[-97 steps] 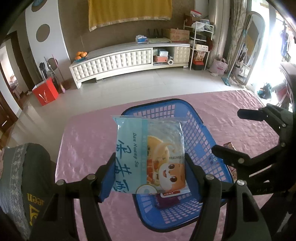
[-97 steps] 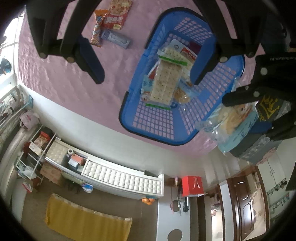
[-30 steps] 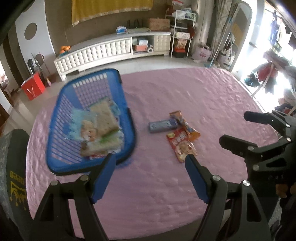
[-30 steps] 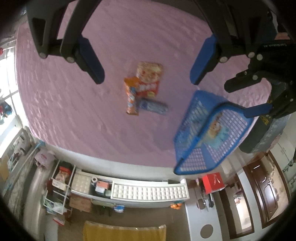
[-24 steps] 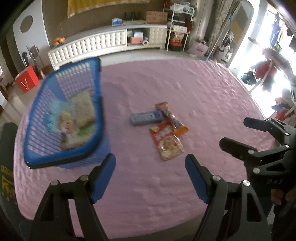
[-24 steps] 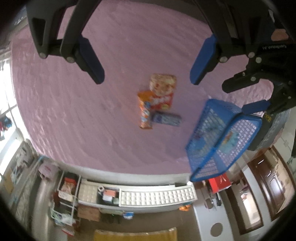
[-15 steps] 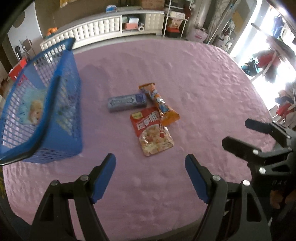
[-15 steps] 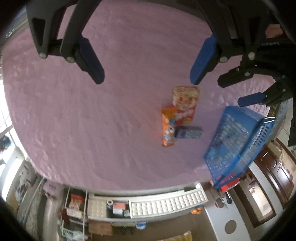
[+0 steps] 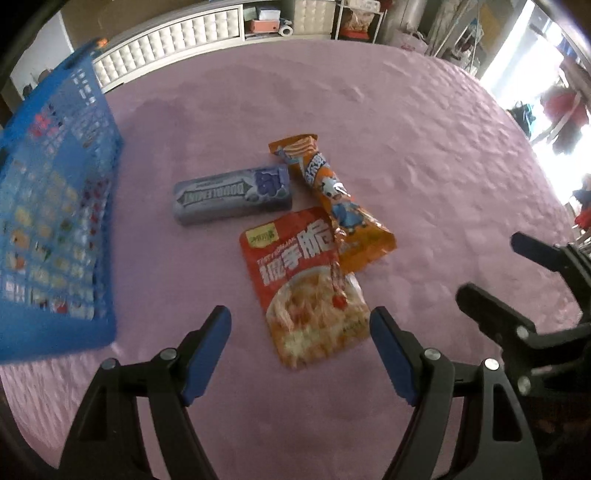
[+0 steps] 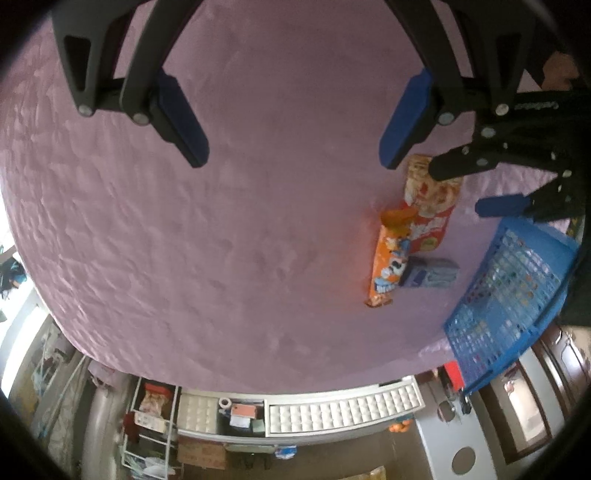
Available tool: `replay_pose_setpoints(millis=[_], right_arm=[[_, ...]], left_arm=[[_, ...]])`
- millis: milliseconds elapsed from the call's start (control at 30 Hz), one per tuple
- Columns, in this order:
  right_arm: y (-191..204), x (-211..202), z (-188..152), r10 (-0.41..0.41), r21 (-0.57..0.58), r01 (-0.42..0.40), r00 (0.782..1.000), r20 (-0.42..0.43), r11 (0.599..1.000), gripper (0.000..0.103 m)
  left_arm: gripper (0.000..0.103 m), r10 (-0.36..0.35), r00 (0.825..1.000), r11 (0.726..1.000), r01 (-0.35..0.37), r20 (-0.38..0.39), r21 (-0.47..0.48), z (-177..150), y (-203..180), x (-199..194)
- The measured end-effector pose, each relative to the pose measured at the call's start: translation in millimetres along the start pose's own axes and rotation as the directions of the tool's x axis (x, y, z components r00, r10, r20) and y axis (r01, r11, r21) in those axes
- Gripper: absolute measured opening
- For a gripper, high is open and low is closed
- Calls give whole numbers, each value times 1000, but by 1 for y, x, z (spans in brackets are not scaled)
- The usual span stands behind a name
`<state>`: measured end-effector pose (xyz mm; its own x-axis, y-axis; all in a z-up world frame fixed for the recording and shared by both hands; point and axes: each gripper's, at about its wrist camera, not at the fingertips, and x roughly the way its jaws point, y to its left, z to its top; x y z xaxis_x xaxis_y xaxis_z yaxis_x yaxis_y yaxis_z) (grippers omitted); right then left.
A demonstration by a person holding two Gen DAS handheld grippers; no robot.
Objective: Organize snacks
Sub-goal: 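Move both tools toward the remaining snacks beside the basket, then grasp the red noodle-snack packet with the left tool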
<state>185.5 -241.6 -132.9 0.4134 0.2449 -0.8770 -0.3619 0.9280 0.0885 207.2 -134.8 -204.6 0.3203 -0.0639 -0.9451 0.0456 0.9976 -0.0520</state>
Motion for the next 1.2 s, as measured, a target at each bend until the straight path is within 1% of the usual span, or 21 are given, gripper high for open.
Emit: replay_pose_setpoints(millis=[67,167,233,367,467,500,533,567,633,667,700,767,800,900,1000,1067,1133,1200], right_arm=[[-2,3,0,-2,-2,2,1000,-6,1000,96],[-7,8,0,4,26,-3,1000,-20,1000,96],[-9,7,1,-7,29,8,1000,-13,1000,96],[-16,6,0,-34,45,34,999,-4,998,96],[-22,8,0,-12,85,13,1000,-13,996,96],[-23,9,0,2,99,-1,1000,-16,995,96],[-25,9,0,16,112,-13,1000,-18,994,96],[-28,9,-1,32,131,-29,999,-19,991,96],[-29,9,-2,48,150,-44,999,-20,988,96],[-29,9,-3,52,155,-48,998,-21,987,96],[-28,9,-3,57,156,-53,998,-21,986,96],[-26,8,-4,62,146,-59,998,-17,988,96],[-24,8,-4,62,138,-60,998,-15,989,96],[-16,7,-5,60,111,-58,998,-9,992,96],[-10,8,-5,84,104,-82,996,-16,991,96],[-7,8,-3,100,96,-98,995,-21,991,96],[-1,5,0,96,70,-94,995,-23,993,96],[5,3,4,100,51,-99,995,-20,994,96]], left_arm=[[75,17,1000,1000,-17,-7,0,4,0,8],[76,27,999,999,-27,19,19,11,-4,13],[78,34,999,999,-35,30,36,16,-9,15],[79,34,999,999,-34,27,15,22,-12,18],[78,39,999,999,-39,14,12,22,-14,18],[73,38,999,999,-38,6,11,22,-13,17],[65,35,999,999,-35,2,11,19,-12,14],[62,34,999,999,-34,-2,13,17,-12,11],[46,31,1000,999,-31,-4,24,14,-14,8],[42,25,1000,999,-25,-3,22,14,-11,6],[36,24,1000,999,-24,0,21,12,-10,5],[30,21,1000,1000,-22,9,13,8,-11,1],[25,22,1000,1000,-22,17,22,6,-11,-1],[22,17,999,999,-19,35,51,-1,-16,-5],[22,-6,999,999,4,45,35,-11,-13,-12],[22,-4,997,999,2,72,38,-17,-8,-23],[22,-1,994,999,-2,108,32,-21,-3,-36],[22,14,988,1000,-17,152,22,-26,6,-51]])
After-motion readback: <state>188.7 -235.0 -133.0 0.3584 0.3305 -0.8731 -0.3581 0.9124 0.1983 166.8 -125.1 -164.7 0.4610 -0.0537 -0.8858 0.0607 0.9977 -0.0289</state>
